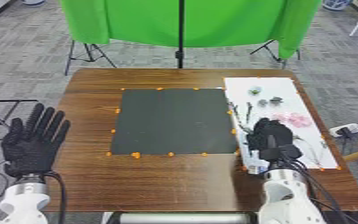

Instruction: Arrange flowers

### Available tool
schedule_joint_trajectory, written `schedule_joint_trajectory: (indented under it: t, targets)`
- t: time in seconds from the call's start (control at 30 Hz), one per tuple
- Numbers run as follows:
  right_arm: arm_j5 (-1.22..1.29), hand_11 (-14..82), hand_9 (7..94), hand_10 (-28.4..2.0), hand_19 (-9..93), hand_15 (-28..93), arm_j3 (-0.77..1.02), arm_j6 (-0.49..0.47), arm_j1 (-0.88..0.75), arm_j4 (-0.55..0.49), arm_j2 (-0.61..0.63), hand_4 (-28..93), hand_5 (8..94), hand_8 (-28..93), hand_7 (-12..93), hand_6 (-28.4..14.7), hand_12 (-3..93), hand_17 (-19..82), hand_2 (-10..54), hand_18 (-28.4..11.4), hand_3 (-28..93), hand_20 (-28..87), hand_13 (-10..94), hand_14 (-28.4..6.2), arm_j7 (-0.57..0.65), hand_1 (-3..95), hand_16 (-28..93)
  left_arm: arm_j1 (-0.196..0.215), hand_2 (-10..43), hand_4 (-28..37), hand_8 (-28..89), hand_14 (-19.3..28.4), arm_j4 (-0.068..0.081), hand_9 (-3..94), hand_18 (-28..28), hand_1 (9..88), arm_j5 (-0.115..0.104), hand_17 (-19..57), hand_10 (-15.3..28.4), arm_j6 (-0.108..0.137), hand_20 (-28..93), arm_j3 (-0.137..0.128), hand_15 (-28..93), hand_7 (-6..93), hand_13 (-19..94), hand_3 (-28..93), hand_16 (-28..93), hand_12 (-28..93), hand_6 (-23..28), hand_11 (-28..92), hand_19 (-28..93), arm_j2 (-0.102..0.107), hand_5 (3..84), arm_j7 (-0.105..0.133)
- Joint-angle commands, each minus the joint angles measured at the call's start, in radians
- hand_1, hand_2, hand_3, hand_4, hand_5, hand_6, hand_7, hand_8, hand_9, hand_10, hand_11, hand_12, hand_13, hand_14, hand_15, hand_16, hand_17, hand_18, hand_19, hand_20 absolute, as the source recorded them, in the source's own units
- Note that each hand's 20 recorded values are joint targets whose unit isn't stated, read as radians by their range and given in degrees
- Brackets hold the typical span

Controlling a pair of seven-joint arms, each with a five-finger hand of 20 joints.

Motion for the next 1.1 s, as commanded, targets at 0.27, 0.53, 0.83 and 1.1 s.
schedule_joint_trajectory:
  t: [0.27, 0.53, 0.83, 1.1]
  targets:
    - [0.160, 14.3, 93.7, -8.3, 87, 43, -0.203, -0.099, 0.354, 0.077, -0.139, -22, 83.9, 13, 39, -0.9, 44.5, 39, -9.5, -25.9, 84, 25, 86, -3.8, 0.006, 54.1, 44, 0.043, 19.3, -28.3, -9, 13.2, -0.001, 37.6, 12.0, 25.5, 0.014, -7.4, 12.8, 0.033, 9, -0.006, 23, 6.8, 27, 72, -7, 6, 8.2, 15, 31, 0.040, 44.6, 0.006]
    - [0.189, 15.5, 92.2, -8.9, 87, 48, -0.311, -0.156, 0.460, 0.196, -0.269, -20, 81.8, 14, 42, -1.2, 45.7, 37, -9.5, -25.9, 83, 25, 83, -4.7, -0.018, 54.1, 42, 0.016, 19.2, -28.3, -9, 13.2, 0.008, 37.5, 11.9, 25.6, 0.012, -7.3, 12.6, 0.036, 9, 0.014, 23, 6.7, 27, 72, -7, 6, 8.2, 15, 31, 0.055, 44.6, 0.013]
    - [0.140, 17.4, 91.6, -9.4, 88, 52, -0.414, -0.175, 0.476, 0.363, -0.413, -19, 81.3, 14, 43, -0.8, 46.4, 37, -9.5, -26.5, 84, 25, 82, -6.1, 0.045, 53.0, 40, -0.039, 19.3, -28.3, -9, 13.1, 0.032, 37.5, 11.8, 25.5, 0.017, -7.2, 12.6, 0.045, 9, 0.054, 23, 7.0, 27, 72, -7, 6, 8.1, 15, 31, 0.089, 44.6, -0.025]
    - [0.139, 19.8, 90.7, -10.1, 90, 55, -0.434, -0.180, 0.516, 0.506, -0.525, -17, 80.3, 15, 44, -0.9, 46.9, 36, -9.5, -27.6, 85, 26, 81, -7.5, 0.112, 51.8, 39, -0.137, 19.3, -28.3, -9, 12.9, 0.070, 37.7, 11.6, 25.5, 0.057, -7.1, 12.6, 0.049, 9, 0.121, 23, 7.0, 27, 72, -7, 6, 8.0, 15, 31, 0.122, 44.7, -0.100]
